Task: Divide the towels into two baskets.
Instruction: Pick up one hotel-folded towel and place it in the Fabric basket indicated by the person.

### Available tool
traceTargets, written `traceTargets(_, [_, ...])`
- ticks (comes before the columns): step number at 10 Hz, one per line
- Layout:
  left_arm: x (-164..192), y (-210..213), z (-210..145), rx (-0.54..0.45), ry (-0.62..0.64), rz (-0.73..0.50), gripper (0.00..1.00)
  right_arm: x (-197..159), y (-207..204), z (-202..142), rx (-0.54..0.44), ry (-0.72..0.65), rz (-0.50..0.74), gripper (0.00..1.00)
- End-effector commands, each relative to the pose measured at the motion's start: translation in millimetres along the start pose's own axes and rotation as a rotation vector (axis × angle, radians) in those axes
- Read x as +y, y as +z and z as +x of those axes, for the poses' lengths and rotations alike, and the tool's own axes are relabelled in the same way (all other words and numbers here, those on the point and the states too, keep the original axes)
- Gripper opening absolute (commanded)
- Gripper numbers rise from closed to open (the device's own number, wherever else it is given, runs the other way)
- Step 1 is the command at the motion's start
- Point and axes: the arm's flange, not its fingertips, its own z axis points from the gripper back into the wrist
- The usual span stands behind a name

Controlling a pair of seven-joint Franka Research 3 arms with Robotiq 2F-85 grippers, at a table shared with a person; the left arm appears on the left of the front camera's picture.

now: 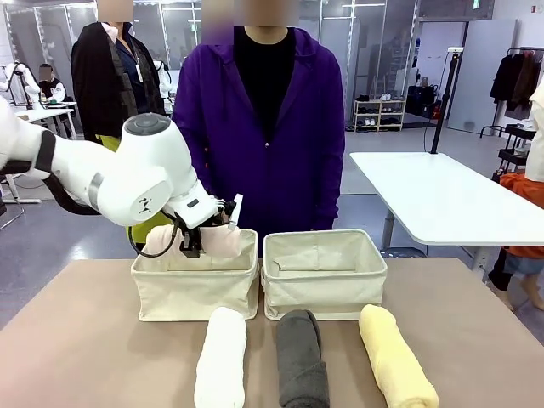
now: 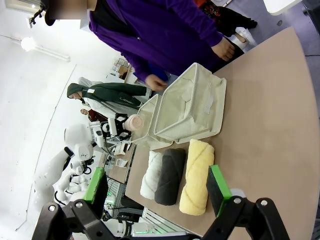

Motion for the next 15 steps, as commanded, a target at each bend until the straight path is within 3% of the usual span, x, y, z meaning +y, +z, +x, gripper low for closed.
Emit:
traceTargets(1, [16, -25, 4, -0.002, -0.025, 0.02, 0.37, 3, 2, -1, -0.006, 0.008, 0.011, 1.0])
traceTargets(6, [36, -82, 12, 0.03, 0.004, -0.086, 0.37, 3, 2, -1, -0.006, 0.008, 0.011, 1.0])
traceTargets(9, [37, -79, 17, 0.041, -0.003, -0.092, 0.98, 3, 2, -1, -0.006, 0.008, 0.011, 1.0])
traceTargets(13, [26, -68, 7, 0.04, 0.074, -0.098, 0.97, 3, 2, -1, -0.006, 0.008, 0.011, 1.0])
traceTargets(15, [35, -81, 18, 0.02, 0.004, -0.093, 0.97, 3, 2, -1, -0.006, 0.008, 0.011, 1.0])
